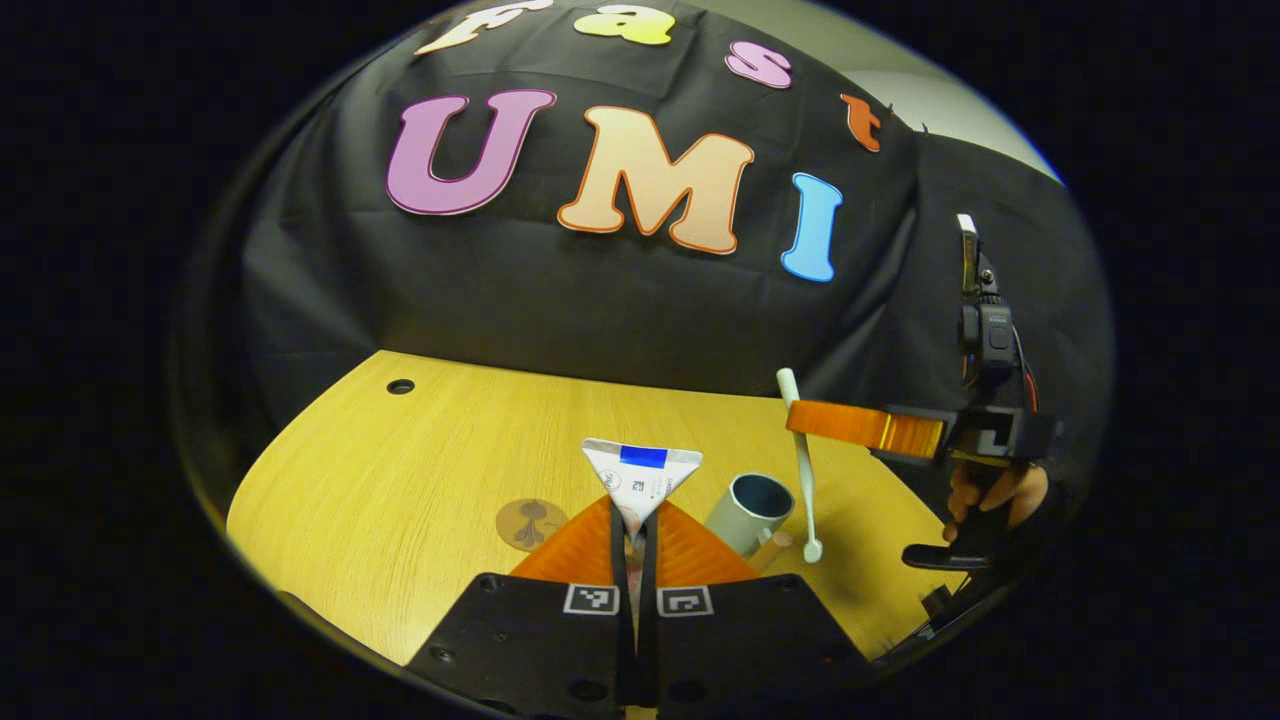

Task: Put the toothbrush and toothpaste on the desktop into the cup, then pick up the cup and place it on the coaster on the desktop.

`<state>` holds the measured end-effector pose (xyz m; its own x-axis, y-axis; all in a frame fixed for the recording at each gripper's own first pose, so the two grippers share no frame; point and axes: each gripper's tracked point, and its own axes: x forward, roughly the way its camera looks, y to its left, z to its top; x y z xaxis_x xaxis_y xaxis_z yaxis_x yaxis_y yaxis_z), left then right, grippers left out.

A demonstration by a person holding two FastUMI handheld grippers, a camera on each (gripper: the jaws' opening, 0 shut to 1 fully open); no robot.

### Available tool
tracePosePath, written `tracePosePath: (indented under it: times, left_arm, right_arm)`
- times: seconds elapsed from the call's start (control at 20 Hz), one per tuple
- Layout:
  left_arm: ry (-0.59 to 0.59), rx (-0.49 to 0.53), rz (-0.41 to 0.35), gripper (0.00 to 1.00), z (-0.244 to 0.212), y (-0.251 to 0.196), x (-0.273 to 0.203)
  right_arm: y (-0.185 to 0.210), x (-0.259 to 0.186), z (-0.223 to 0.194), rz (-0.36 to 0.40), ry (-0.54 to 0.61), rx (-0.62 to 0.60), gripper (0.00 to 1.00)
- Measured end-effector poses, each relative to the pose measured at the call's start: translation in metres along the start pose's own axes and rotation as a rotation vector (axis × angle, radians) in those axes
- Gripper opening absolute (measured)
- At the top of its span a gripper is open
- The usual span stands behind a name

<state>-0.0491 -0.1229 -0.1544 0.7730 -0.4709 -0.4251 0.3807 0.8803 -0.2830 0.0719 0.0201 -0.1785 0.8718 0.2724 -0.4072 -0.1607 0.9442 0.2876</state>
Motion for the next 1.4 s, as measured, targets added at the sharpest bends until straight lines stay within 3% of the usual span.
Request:
tracePosePath:
  times: [0.5, 0.55, 0.8, 1.05, 1.2, 1.4]
  left_arm:
    - [-0.015, 0.010, 0.068, 0.00, 0.011, 0.012, -0.019]
    - [-0.020, 0.012, 0.071, 0.00, 0.012, 0.013, -0.020]
    - [-0.018, 0.012, 0.078, 0.00, 0.015, 0.009, -0.017]
    - [-0.024, 0.017, 0.039, 0.00, 0.021, -0.006, -0.009]
    - [-0.037, 0.029, 0.003, 0.00, 0.031, -0.018, 0.001]
    - [-0.056, 0.031, -0.067, 0.00, 0.043, -0.043, 0.020]
  right_arm:
    - [-0.039, 0.054, 0.020, -0.077, -0.108, -0.025, 0.02]
    - [-0.042, 0.058, 0.018, -0.085, -0.110, -0.046, 0.07]
    - [-0.047, 0.058, 0.001, -0.098, -0.062, -0.102, 0.07]
    - [-0.045, 0.039, -0.002, -0.079, -0.067, -0.090, 0.35]
    - [-0.055, 0.018, -0.003, -0.107, -0.086, -0.093, 0.97]
    - [-0.071, -0.015, -0.015, -0.134, -0.070, -0.079, 0.98]
